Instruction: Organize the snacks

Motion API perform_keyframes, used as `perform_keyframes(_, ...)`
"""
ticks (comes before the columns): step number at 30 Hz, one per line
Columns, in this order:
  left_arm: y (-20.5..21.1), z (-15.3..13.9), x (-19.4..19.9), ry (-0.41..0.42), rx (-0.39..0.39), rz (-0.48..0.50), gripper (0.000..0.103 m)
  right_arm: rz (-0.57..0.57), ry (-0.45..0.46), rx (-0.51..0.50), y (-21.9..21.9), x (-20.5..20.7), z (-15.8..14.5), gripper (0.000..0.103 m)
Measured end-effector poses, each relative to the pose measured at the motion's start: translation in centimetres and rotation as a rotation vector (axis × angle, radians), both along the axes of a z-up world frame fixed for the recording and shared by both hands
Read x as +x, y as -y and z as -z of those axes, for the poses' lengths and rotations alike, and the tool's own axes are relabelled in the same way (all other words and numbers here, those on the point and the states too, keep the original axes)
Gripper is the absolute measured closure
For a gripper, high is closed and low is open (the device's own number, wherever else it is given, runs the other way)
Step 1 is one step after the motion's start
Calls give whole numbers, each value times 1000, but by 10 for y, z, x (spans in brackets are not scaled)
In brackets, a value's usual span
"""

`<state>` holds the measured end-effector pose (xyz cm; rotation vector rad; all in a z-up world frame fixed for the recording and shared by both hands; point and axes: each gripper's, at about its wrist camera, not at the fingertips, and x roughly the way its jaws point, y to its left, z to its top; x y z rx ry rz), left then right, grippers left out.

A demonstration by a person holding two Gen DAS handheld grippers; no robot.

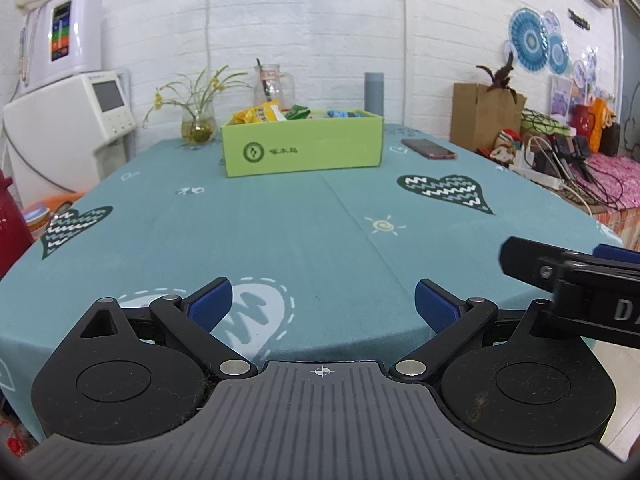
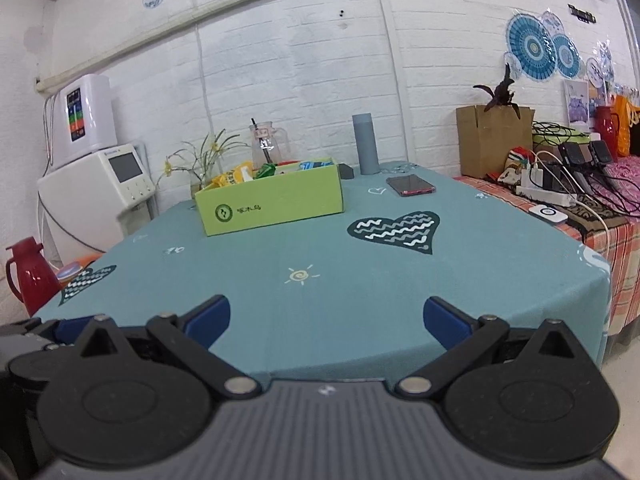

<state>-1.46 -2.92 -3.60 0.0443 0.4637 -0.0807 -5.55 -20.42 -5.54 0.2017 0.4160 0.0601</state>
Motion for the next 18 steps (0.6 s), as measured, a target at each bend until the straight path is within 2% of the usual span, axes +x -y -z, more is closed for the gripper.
perform_keyframes(6,2,2,0,-2,1,-6,15,80,11,-72,14,-17,6,0)
perform_keyframes(18,-4,-1,-1,5,-37,-11,16,59,-17,-100,19,-13,17,0)
